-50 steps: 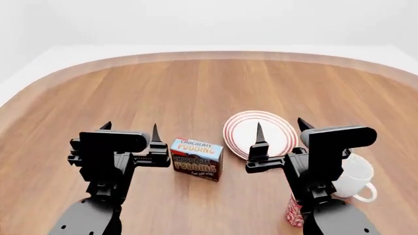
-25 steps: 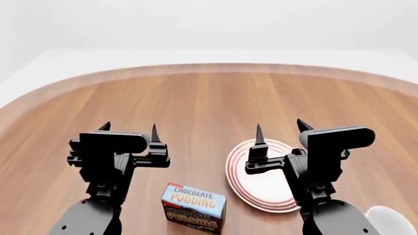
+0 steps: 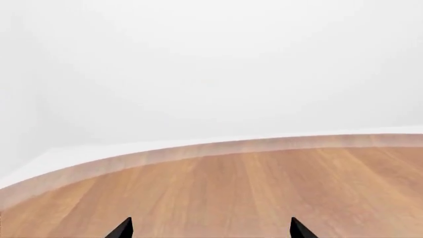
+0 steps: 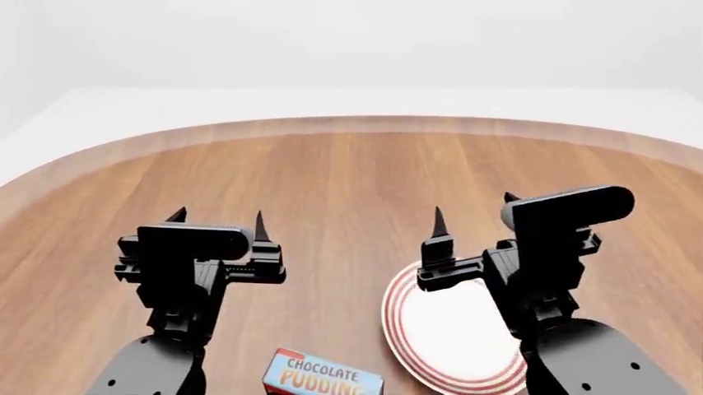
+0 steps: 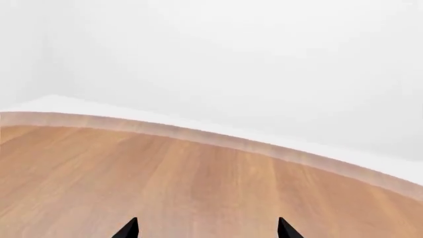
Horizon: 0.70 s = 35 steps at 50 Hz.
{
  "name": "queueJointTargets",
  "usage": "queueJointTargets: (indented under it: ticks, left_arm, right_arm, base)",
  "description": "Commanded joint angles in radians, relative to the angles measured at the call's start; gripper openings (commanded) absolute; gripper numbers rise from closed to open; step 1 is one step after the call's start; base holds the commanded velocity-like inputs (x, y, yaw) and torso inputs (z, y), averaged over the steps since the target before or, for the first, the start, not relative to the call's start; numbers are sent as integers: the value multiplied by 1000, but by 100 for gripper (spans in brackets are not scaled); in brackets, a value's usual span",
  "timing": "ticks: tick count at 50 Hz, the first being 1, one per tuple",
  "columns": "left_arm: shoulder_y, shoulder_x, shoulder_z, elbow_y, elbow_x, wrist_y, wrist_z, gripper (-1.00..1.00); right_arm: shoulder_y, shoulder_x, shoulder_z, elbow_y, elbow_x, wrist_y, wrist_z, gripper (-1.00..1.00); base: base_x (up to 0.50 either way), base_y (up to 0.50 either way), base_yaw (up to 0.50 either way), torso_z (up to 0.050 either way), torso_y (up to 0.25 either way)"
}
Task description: Put the chocolate pudding to the right of the plate.
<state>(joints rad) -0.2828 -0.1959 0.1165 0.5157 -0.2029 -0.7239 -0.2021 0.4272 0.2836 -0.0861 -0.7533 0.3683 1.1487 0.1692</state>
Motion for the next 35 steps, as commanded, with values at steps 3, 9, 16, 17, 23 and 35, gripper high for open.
queueJointTargets:
  ticks: [3, 9, 16, 17, 23, 35]
  left_arm:
    - [-1, -6, 7, -18, 0, 16, -7, 100]
    - [-5, -9, 5, -13, -4, 12, -11, 100]
    - [-6, -11, 2, -15, -10, 11, -15, 100]
    - [-6, -11, 1, -14, -11, 11, -16, 100]
    - [-7, -15, 0, -13, -13, 10, -20, 100]
    - [-5, -18, 2, -20, -17, 19, -27, 100]
  right_arm:
    - [144, 21, 37, -113, 107, 420, 16, 100]
    - [291, 221, 58, 20, 896, 419, 585, 100]
    - [403, 321, 2, 183, 1282, 387, 690, 100]
    - [414, 328, -6, 188, 1300, 385, 686, 100]
    - [494, 377, -81, 289, 1376, 387, 670, 100]
    - [640, 471, -222, 368, 1342, 400, 442, 100]
  base:
    - [0, 0, 0, 0, 0]
    - [0, 0, 0, 0, 0]
    - [0, 0, 0, 0, 0]
    - [0, 0, 0, 0, 0]
    - [0, 0, 0, 0, 0]
    - [0, 0, 0, 0, 0]
